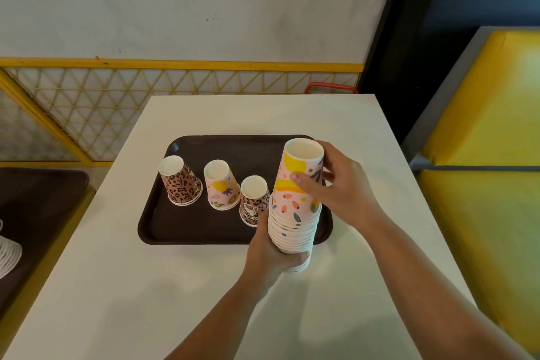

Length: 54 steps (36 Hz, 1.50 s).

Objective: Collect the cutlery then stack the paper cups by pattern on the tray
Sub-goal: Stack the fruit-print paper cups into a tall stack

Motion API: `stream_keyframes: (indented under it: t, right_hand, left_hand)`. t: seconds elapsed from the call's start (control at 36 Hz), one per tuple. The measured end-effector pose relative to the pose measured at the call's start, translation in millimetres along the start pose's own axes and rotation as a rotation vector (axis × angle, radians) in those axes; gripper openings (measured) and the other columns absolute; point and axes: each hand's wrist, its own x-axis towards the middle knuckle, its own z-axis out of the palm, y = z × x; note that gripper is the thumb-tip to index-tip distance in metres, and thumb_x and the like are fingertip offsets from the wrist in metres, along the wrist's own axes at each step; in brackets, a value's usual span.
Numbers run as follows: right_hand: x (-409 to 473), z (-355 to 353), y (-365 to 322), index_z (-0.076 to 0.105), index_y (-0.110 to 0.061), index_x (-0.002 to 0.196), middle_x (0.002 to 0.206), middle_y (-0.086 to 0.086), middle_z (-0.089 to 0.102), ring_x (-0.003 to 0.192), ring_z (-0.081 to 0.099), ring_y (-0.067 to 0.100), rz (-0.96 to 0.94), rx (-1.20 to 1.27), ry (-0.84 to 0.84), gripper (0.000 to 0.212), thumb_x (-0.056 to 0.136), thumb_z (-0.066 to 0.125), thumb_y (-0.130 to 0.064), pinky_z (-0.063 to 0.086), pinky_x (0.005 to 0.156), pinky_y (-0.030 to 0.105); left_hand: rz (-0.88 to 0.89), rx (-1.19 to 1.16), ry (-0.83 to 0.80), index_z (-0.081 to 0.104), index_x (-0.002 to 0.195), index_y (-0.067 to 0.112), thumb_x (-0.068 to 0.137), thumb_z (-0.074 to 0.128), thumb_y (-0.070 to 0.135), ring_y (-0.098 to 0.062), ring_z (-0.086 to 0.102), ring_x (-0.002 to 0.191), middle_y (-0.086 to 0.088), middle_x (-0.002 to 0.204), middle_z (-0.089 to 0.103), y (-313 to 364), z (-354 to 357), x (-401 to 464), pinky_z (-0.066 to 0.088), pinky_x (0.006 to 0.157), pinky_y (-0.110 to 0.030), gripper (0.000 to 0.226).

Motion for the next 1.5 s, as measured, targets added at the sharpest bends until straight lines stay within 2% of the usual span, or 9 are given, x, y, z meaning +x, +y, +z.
stream_keyframes:
  t: [0.28, 0.47, 0.64, 0.78, 1.03, 1.14, 1.25, 1.36, 1.5]
  right_hand:
    - [0.1, -7.7, -8.4, 0.05, -0.027, 0.111, 0.101, -0.013, 0.061, 0.091, 0.06, 0.001, -0.028, 0.051, 0.08, 0.039, 0.078, 0.07, -0.028, 0.048, 0.073, 0.006]
    - [7.9, -10.8, -13.1, 0.045, -0.032, 0.109, 0.093, -0.029, 0.052, 0.085, 0.055, -0.012, -0.06, 0.037, 0.062, 0.037, 0.08, 0.068, -0.026, 0.044, 0.07, 0.0]
    - [10.6, -5.8, -9.2, 0.049, -0.026, 0.117, 0.104, -0.015, 0.056, 0.094, 0.055, 0.003, -0.051, -0.014, -0.004, 0.044, 0.078, 0.069, -0.028, 0.045, 0.072, 0.004]
    - [12.2, -2.1, -5.8, 0.048, -0.023, 0.122, 0.106, -0.016, 0.053, 0.094, 0.052, 0.001, -0.061, -0.034, -0.014, 0.049, 0.078, 0.069, -0.03, 0.042, 0.069, -0.003]
    - [16.6, -8.8, -10.0, 0.047, -0.032, 0.109, 0.094, -0.027, 0.055, 0.087, 0.056, -0.01, -0.077, 0.041, 0.033, 0.037, 0.079, 0.068, -0.027, 0.047, 0.07, 0.004]
    - [24.4, -13.7, -13.4, 0.05, -0.033, 0.105, 0.092, -0.023, 0.059, 0.087, 0.061, -0.005, -0.081, 0.127, 0.093, 0.029, 0.082, 0.065, -0.024, 0.053, 0.073, 0.015]
    - [35.1, -22.1, -20.4, 0.053, -0.038, 0.099, 0.096, -0.012, 0.065, 0.094, 0.066, 0.012, -0.047, 0.318, 0.182, 0.023, 0.084, 0.065, -0.024, 0.056, 0.08, 0.035]
    - [51.9, -32.3, -23.7, 0.057, -0.03, 0.094, 0.091, -0.008, 0.067, 0.09, 0.068, 0.014, -0.034, 0.476, 0.36, 0.012, 0.085, 0.063, -0.025, 0.056, 0.078, 0.036]
    - [76.2, -26.6, -9.4, 0.056, -0.032, 0.094, 0.088, -0.011, 0.064, 0.091, 0.065, 0.018, -0.02, 0.439, 0.541, 0.013, 0.084, 0.064, -0.028, 0.055, 0.083, 0.04]
  left_hand:
    - [0.017, 0.017, -0.009, 0.044, 0.11, 0.063, 0.044, 0.087, 0.026, -0.014, 0.063, 0.109, 0.008, 0.117, 0.066, 2.8, 2.7, 0.2, 0.052, 0.093, -0.049, 0.087]
    - [0.008, -0.01, 0.008, 0.047, 0.115, 0.049, 0.041, 0.086, 0.027, -0.012, 0.063, 0.107, 0.01, 0.114, 0.067, -1.0, 1.7, 2.5, 0.052, 0.093, -0.049, 0.087]
    - [0.013, 0.025, 0.023, 0.046, 0.107, 0.062, 0.043, 0.087, 0.029, -0.009, 0.063, 0.106, 0.013, 0.114, 0.066, 0.4, 0.3, 4.1, 0.053, 0.092, -0.047, 0.083]
    - [0.022, 0.021, 0.029, 0.046, 0.111, 0.058, 0.043, 0.087, 0.031, -0.009, 0.063, 0.107, 0.013, 0.114, 0.066, 2.2, 1.6, 5.4, 0.053, 0.092, -0.047, 0.084]
    - [0.012, 0.007, 0.004, 0.046, 0.115, 0.046, 0.042, 0.086, 0.027, -0.004, 0.064, 0.103, 0.019, 0.111, 0.066, -0.1, -1.3, 6.4, 0.054, 0.089, -0.037, 0.085]
    - [0.008, 0.003, -0.005, 0.045, 0.12, 0.04, 0.044, 0.086, 0.025, -0.008, 0.064, 0.105, 0.013, 0.113, 0.067, -1.7, -1.9, 5.8, 0.054, 0.091, -0.042, 0.088]
    - [0.005, -0.003, -0.002, 0.045, 0.121, 0.041, 0.043, 0.086, 0.027, -0.005, 0.063, 0.106, 0.016, 0.115, 0.066, -1.3, -2.9, 4.9, 0.054, 0.089, -0.034, 0.09]
    - [0.008, -0.015, 0.01, 0.041, 0.132, 0.036, 0.043, 0.087, 0.026, -0.008, 0.062, 0.111, 0.012, 0.119, 0.065, -2.1, -5.1, 4.7, 0.052, 0.093, -0.036, 0.1]
    - [0.006, -0.037, 0.008, 0.042, 0.13, 0.035, 0.043, 0.086, 0.026, -0.009, 0.062, 0.11, 0.012, 0.118, 0.066, -1.1, -8.8, 4.7, 0.052, 0.093, -0.036, 0.099]
